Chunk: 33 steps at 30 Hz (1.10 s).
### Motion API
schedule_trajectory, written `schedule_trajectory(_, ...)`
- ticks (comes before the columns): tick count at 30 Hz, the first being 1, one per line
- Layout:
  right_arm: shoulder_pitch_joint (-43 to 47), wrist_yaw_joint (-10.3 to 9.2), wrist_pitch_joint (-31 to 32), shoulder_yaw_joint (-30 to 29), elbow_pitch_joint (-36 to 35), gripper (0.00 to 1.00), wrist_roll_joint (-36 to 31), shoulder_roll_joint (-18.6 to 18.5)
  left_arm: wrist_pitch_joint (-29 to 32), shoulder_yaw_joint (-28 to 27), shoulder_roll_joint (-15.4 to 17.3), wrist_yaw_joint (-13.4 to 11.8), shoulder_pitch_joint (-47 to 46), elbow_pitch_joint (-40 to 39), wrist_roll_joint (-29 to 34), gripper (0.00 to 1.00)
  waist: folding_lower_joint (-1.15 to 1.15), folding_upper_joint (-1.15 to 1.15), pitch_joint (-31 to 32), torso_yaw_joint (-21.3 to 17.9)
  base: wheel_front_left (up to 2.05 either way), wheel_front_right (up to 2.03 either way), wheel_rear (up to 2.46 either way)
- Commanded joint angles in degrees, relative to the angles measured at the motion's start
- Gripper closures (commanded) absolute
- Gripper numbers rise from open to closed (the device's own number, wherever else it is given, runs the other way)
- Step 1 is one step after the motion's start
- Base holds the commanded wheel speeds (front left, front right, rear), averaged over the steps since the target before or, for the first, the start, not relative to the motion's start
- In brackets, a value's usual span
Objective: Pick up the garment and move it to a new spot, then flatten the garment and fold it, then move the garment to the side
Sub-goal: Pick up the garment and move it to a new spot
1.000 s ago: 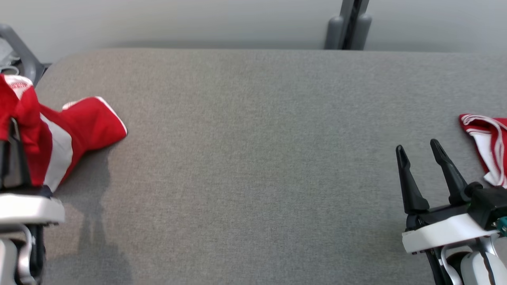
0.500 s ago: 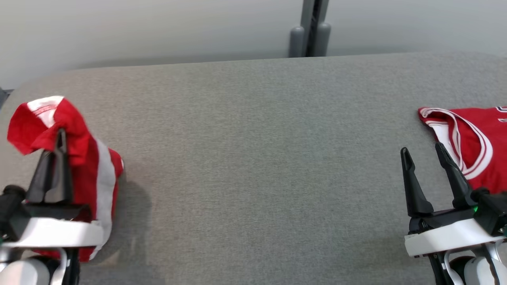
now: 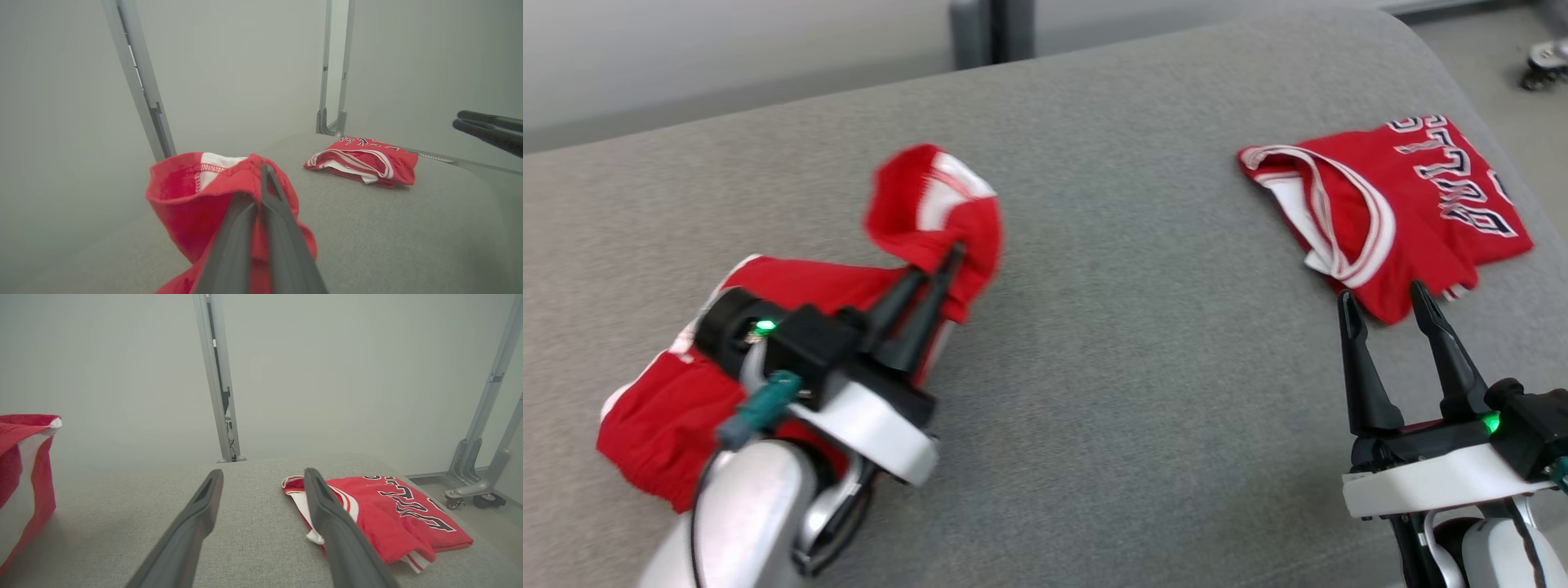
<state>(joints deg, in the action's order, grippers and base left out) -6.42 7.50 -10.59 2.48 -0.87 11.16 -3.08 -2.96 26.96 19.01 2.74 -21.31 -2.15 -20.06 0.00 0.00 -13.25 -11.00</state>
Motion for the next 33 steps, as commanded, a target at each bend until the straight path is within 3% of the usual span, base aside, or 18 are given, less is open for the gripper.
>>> schedule_trajectory(1,-0.3,-0.02,-0.3,0.0,0.2,0.00,0.5,0.0,0.2,0.3,0.0,0.4,-0.8,0.2,0.3,1.00,0.00,0.00,-2.5,-3.2,0.00,0.00,0.00)
schedule_trajectory(5,-0.3,-0.02,-1.2,-0.2,0.6,0.00,1.2,0.1,1.8,6.4,-1.9,3.0,-3.0,2.8,0.4,1.00,0.00,0.00,-4.3,-5.3,0.00,0.00,0.00)
schedule_trajectory(10,-0.9,-0.02,-2.3,-0.2,1.1,0.00,2.6,0.1,2.7,12.7,-2.4,4.4,-4.5,7.4,-1.5,1.00,0.00,0.00,-6.1,-5.8,0.00,0.00,0.00)
schedule_trajectory(11,-1.0,-0.02,-2.4,-0.2,1.4,0.00,2.6,0.1,2.5,13.6,-2.2,4.5,-4.7,8.4,-1.8,0.62,0.00,0.00,-6.3,-5.7,0.00,0.00,0.00)
schedule_trajectory(12,-1.1,-0.02,-2.6,-0.4,1.6,0.00,2.7,0.1,2.3,14.5,-2.1,4.7,-4.8,9.1,-2.2,0.00,0.00,0.00,-6.4,-5.4,0.00,0.00,0.00)
schedule_trajectory(18,-1.6,-0.02,-2.7,-1.8,2.7,0.00,1.7,0.1,-1.3,18.0,-1.0,4.8,-5.6,10.7,-4.4,0.00,0.00,0.00,-5.3,-2.4,0.00,0.00,0.00)
schedule_trajectory(21,-1.8,-0.02,-2.2,-2.2,2.7,0.00,0.8,0.1,-4.1,16.9,-0.4,4.3,-5.2,10.6,-5.3,0.00,0.00,0.00,-3.9,-0.1,0.00,0.00,0.00)
schedule_trajectory(33,-1.2,-0.02,-0.3,-2.8,2.7,0.00,-1.1,-0.6,-11.7,2.8,1.7,-5.0,1.0,11.3,-10.4,0.00,0.00,0.00,1.0,8.1,0.00,0.00,0.00)
